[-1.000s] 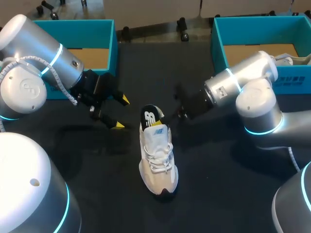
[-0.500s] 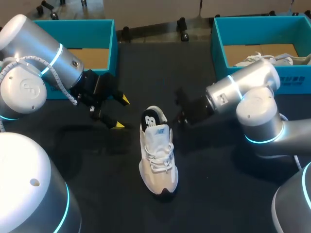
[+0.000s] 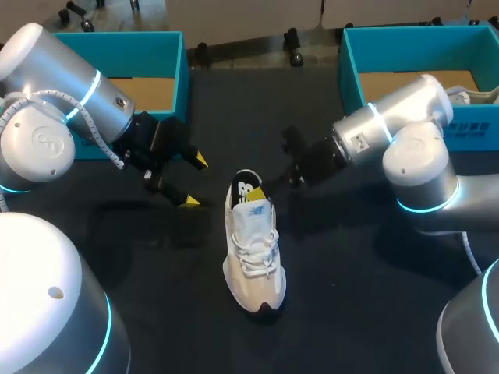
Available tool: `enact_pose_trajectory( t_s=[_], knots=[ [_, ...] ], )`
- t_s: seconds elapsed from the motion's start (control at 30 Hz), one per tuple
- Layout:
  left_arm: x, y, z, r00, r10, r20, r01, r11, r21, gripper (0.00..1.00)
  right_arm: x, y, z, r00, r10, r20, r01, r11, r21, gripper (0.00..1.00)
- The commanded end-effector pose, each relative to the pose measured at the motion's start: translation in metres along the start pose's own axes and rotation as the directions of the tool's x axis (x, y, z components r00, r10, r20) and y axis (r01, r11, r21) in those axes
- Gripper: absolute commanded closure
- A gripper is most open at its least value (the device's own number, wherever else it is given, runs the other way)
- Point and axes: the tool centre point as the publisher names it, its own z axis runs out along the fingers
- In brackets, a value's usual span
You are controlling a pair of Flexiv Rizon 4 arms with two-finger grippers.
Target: Take the shoe out of the shoebox, open the shoe tongue, remove and reinsert the insole, then place the shoe into the shoebox
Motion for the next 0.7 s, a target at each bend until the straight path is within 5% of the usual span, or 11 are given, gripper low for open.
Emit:
enact_pose_trajectory(
  t_s=[0.03,0.7],
  knots=[
    [0.000,-0.001,0.000,1.000,-0.001,0.000,0.001,1.000,-0.005,0.00,-0.008,0.004,0.005,1.000,0.009,-0.014,-0.009,1.000,0.023,1.00],
    [0.000,-0.001,0.000,1.000,-0.001,0.000,0.001,1.000,-0.005,0.00,0.008,-0.027,0.027,0.993,0.105,-0.055,-0.104,0.994,0.013,1.00]
  ],
)
